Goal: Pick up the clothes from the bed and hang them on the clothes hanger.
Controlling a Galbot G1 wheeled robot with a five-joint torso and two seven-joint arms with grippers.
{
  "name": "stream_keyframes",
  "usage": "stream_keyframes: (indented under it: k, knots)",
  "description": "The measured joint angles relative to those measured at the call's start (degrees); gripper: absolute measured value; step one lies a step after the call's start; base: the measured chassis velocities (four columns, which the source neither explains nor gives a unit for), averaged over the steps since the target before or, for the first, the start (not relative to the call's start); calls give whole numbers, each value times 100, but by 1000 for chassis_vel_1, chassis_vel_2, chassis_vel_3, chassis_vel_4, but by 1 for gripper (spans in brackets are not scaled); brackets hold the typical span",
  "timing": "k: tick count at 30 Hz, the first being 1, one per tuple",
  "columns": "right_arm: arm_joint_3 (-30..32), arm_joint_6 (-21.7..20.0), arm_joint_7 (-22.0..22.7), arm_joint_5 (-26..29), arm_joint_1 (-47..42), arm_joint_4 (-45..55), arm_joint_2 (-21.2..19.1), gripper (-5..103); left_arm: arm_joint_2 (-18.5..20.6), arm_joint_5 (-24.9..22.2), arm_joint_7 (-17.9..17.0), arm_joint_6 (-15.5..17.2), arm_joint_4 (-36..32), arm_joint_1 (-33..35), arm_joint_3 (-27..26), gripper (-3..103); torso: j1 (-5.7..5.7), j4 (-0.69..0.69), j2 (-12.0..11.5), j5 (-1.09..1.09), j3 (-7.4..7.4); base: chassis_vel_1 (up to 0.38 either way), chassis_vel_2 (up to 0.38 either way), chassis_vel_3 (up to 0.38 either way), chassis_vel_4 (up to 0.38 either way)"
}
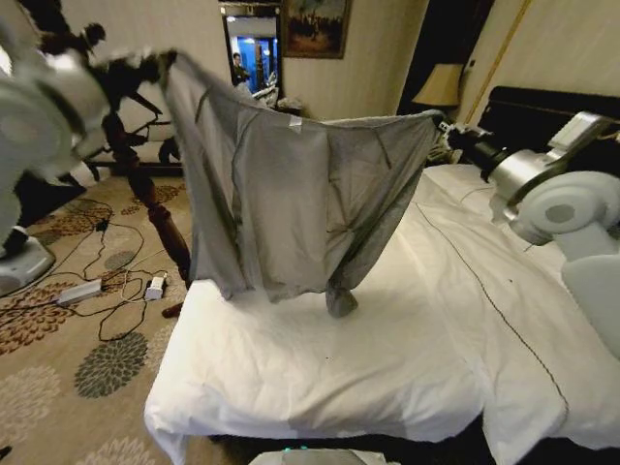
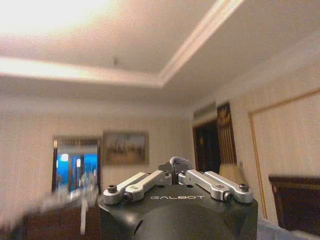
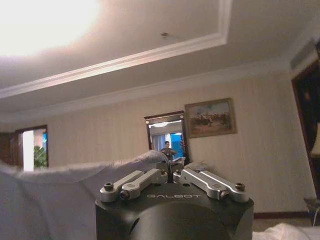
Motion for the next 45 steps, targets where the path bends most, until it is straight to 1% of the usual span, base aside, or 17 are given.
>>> stream_keyframes:
  k: [1, 5, 6, 7, 9, 12, 15, 18, 19, 23, 25, 28, 29, 31, 32, 35, 45]
  knots:
    - [0, 0, 0, 0, 0, 0, 0, 0, 0, 0, 0, 0, 0, 0, 0, 0, 0, 0, 0, 0, 0, 0, 0, 0, 0]
    - [583, 4, 197, 525, -522, 776, -356, 0, 1001, -119, 70, -210, -957, 1027, -1228, 0, -10, 11, 4, -4, -5, 0, 0, 0, 0]
    - [583, 4, 197, 525, -522, 776, -356, 0, 1001, -119, 70, -210, -957, 1027, -1228, 0, -10, 11, 4, -4, -5, 0, 0, 0, 0]
    - [822, -16, 322, 762, -700, 996, -419, 0, 1240, -152, 65, -276, -1266, 1608, -1775, 0, -9, 14, 4, -4, -5, 0, 0, 0, 0]
    - [1459, -133, 513, 1219, -1201, 1402, -535, 0, 1455, -293, -69, -286, -1702, 2465, -2271, 0, -7, 12, 3, -2, -3, 0, 0, 0, 0]
    - [2252, -392, 970, 1976, -1702, 1854, -556, 0, 1592, -750, -436, -120, -2123, 3028, -2685, 0, -3, -3, 1, 6, -1, 0, 0, 0, 0]
    - [2583, -536, 1321, 2365, -1839, 2023, -478, 0, 1659, -1000, -673, 17, -2330, 3252, -2827, 0, -4, 3, 2, 8, -2, 0, 0, 0, 0]
    - [3160, -730, 1963, 3341, -1933, 2176, -345, 0, 1593, -1372, -1172, 233, -2581, 3505, -2876, 0, -5, 9, 2, -1, -2, 0, 0, 0, 0]
    - [3160, -730, 1963, 3341, -1933, 2176, -345, 0, 1593, -1372, -1172, 233, -2581, 3505, -2876, 0, -5, 9, 2, -1, -2, 0, 0, 0, 0]
    - [3534, -901, 2825, 4346, -2063, 2531, -177, 0, 1346, -1558, -1672, 401, -2837, 3897, -2755, 0, -5, 2, 2, 5, -2, 0, 0, 0, 0]
    - [3526, -913, 2946, 4320, -2243, 2600, -52, 0, 1242, -1494, -1781, 417, -2877, 4106, -2736, 0, -5, 2, 2, 6, -2, 0, 0, 0, 0]
    - [3127, -909, 2889, 3381, -2955, 2639, 419, 0, 842, -926, -1865, 378, -2926, 5045, -2735, 0, -4, 7, 1, 0, -1, 0, 0, 0, 0]
    - [2972, -892, 2727, 2885, -3258, 2636, 596, 0, 653, -616, -1761, 306, -2881, 5344, -2676, 0, -3, 9, 1, 3, -1, 0, 0, 0, 0]
    - [2896, -879, 2617, 2598, -3433, 2632, 697, 0, 510, -400, -1667, 257, -2816, 5507, -2608, 0, -3, 8, 1, 4, 0, 0, 0, 0, 0]
    - [2738, -841, 2382, 2075, -3752, 2628, 889, 0, 245, -38, -1466, 159, -2666, 5755, -2490, 0, -3, 3, 0, 5, -1, 0, 0, 0, 0]
    - [2475, -724, 2038, 1370, -4150, 2572, 1159, 0, -324, 591, -1073, -54, -2291, 6216, -2281, 0, -4, 3, 1, 0, -1, 0, 0, 0, 0]
    - [981, -278, 1252, -493, -4073, 1419, 1978, 0, -1596, 1948, -548, -406, -1268, 6705, -1427, 0, -3, 4, 1, 4, -1, 0, 0, 0, 0]
